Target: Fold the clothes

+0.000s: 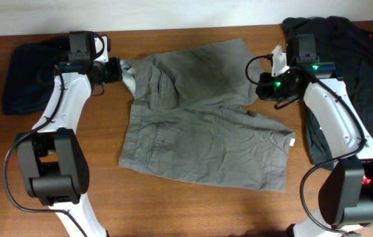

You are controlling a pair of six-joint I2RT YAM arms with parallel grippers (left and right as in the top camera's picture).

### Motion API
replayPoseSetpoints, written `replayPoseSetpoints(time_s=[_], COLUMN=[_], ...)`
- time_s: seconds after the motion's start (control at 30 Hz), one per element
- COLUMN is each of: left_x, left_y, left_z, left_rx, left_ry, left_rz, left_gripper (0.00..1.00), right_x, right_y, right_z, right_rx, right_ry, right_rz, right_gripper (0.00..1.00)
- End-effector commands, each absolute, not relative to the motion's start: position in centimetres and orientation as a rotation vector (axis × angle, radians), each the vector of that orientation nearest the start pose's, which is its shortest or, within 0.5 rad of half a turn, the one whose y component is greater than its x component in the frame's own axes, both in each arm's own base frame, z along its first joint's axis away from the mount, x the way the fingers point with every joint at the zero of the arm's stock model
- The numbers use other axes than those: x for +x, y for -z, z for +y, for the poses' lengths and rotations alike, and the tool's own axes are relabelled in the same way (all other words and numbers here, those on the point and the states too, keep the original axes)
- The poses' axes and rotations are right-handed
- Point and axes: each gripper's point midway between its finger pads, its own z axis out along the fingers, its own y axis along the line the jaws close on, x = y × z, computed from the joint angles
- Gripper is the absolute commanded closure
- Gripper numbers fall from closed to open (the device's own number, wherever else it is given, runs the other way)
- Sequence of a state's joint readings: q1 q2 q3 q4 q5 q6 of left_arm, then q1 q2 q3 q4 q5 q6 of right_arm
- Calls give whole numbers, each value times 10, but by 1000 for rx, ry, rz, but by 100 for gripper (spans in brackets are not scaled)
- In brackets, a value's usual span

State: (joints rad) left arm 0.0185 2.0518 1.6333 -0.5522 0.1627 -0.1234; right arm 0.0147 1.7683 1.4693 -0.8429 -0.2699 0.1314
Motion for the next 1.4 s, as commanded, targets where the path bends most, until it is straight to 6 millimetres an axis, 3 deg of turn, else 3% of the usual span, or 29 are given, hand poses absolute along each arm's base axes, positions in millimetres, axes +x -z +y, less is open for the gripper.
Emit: replayPoseSetpoints(time_s=[0.0, 0.03, 0.17, 0.3, 0.5, 0.63, 0.73, 0.83, 1.2, 1.37], left_x=[527, 527, 529, 527, 521, 516, 513, 513, 515, 528], left_y=[-99, -100, -104, -117, -154, -162, -155, -145, -78, -67], left_z=[7, 6, -1, -12, -50, -75, -81, -78, -76, -80], left_rx=[-168, -168, -150, -127, 84, 288, 383, 374, 294, 307], left_ry=[88, 94, 149, 230, 467, 572, 545, 486, 490, 488], left_rz=[2550, 2549, 2545, 2559, 2546, 2488, 2491, 2529, 2675, 2640], left_gripper=[87, 72, 33, 16, 13, 13, 13, 13, 13, 14], right_x=[433, 439, 463, 479, 487, 492, 498, 499, 499, 499], right_y=[-143, -145, -151, -140, -89, -56, -35, -28, -29, -29], right_z=[51, 51, 45, 46, 46, 46, 47, 48, 50, 50], right_rx=[54, 26, 20, -9, 4, 10, 11, 10, 5, 5], right_ry=[-377, -368, -312, -305, -310, -311, -313, -325, -342, -342], right_rz=[2665, 2638, 2545, 2521, 2603, 2643, 2652, 2656, 2654, 2654], right_gripper=[79, 77, 70, 69, 69, 68, 69, 68, 69, 68])
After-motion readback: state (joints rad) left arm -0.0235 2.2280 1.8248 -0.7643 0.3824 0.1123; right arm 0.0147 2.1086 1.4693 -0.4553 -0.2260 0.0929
